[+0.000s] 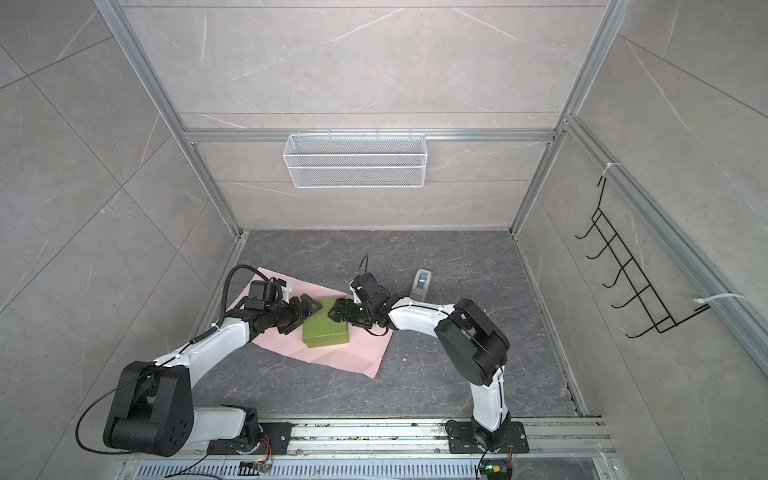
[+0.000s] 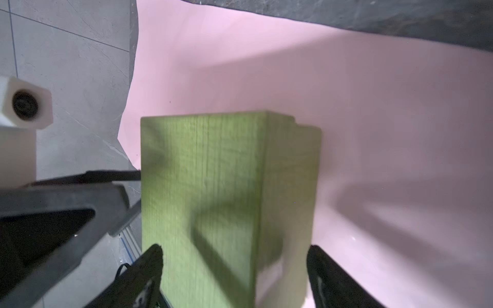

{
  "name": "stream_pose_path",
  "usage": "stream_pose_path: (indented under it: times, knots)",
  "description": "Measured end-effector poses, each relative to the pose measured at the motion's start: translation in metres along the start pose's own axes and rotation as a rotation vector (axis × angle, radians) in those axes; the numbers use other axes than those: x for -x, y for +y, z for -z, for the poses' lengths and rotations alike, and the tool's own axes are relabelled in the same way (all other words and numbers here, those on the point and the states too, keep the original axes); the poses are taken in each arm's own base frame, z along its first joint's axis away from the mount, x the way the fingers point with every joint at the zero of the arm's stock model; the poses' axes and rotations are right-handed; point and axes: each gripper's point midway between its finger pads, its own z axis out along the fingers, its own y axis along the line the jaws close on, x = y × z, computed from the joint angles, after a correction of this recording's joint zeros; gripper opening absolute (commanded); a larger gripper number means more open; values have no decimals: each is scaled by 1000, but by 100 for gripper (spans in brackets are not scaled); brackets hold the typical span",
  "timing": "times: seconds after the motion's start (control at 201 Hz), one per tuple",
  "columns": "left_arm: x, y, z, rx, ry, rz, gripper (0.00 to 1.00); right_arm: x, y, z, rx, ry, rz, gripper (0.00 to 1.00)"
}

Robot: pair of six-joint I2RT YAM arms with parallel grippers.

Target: Wrap the gift box in paper

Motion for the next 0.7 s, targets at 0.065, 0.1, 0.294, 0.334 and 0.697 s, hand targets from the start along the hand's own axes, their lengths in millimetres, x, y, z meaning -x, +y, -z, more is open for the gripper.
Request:
stream_pose_path:
  times: [0.065, 0.1, 0.294, 0.334, 0.697]
  knots:
    - [6, -4, 5, -6, -31, -7, 87, -10, -17, 27, -41, -9, -3, 86]
    - [9, -5, 7, -8, -48, -11, 87, -14, -28, 44, -65, -22, -13, 86]
    - [20, -10, 13, -16, -117, -15, 88, -52, -75, 87, -146, -40, -101, 78]
    - [20, -9, 12, -18, -119, -11, 88, -64, -86, 85, -161, -21, -125, 76]
    - [16, -7, 13, -23, -118, 6, 88, -76, -90, 37, -90, -21, -247, 20]
